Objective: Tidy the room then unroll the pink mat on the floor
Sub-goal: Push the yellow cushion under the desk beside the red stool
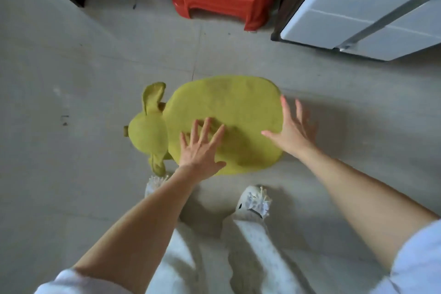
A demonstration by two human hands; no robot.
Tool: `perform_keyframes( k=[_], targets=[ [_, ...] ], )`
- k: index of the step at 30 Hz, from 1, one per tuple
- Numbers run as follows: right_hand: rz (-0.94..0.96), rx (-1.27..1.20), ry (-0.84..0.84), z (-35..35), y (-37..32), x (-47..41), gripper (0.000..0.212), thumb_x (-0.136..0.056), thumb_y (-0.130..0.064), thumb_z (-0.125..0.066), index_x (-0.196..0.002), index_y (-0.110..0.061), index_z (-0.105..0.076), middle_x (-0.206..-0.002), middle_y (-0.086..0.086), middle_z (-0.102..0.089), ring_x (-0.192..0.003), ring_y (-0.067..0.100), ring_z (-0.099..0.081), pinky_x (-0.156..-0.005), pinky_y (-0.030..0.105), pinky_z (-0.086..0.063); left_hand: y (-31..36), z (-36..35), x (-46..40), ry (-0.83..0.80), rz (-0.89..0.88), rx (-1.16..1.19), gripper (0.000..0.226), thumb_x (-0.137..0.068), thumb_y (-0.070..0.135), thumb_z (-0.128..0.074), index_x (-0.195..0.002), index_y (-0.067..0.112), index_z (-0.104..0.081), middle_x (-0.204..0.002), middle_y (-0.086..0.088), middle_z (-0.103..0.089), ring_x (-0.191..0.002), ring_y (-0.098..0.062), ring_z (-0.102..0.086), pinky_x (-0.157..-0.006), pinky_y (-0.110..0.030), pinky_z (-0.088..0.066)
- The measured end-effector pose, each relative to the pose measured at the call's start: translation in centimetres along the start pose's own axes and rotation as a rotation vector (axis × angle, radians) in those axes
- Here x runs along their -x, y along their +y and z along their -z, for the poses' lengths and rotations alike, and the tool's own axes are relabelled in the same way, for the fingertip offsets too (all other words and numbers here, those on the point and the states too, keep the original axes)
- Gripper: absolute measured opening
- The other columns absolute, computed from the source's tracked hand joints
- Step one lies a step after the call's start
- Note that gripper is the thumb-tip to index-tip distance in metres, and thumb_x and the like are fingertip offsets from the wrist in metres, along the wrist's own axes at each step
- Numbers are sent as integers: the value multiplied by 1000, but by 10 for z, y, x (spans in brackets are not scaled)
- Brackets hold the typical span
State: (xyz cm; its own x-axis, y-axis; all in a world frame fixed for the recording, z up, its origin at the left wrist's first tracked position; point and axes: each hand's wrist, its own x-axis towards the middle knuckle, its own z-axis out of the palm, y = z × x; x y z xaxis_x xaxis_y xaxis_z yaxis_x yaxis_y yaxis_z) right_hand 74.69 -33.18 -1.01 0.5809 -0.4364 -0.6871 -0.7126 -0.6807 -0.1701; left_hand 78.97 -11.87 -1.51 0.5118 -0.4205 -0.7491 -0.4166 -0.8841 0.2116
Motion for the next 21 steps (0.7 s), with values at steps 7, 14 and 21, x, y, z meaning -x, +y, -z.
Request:
perform_keyframes(
  k=[7, 14, 21],
  targets=[
    [-256, -523, 21, -42, -7, -44, 116, -64, -38, -81, -150, -20, -5, -149, 21, -30, -136, 35, -35, -113, 45, -31, -28, -34, -19, 126, -72, -173, 116, -61, 79, -54, -131, 45, 32, -156, 2, 27, -145, -30, 23, -111, -64, 11],
    [-512, -678, -40, -94, -52, 27, 101, -68, -37, -80, -143, -5, -20, -141, 23, -39, -125, 38, -47, -105, 44, -41, -108, -8, 8, 140, 108, -187, 119, -65, 66, -66, -136, 44, 27, -158, -5, 23, -145, -35, 17, -113, -64, 4],
    [-718, -1067, -363, -138, -143, 44, 64, -76, -32, -74, -127, -8, -43, -114, 12, -61, -83, 28, -61, -51, 29, -48, -171, 21, 12, 316, 661, 725, 88, -89, 38, -56, -150, 26, 7, -159, -14, 10, -144, -38, -20, -110, -50, -30]
  ],
)
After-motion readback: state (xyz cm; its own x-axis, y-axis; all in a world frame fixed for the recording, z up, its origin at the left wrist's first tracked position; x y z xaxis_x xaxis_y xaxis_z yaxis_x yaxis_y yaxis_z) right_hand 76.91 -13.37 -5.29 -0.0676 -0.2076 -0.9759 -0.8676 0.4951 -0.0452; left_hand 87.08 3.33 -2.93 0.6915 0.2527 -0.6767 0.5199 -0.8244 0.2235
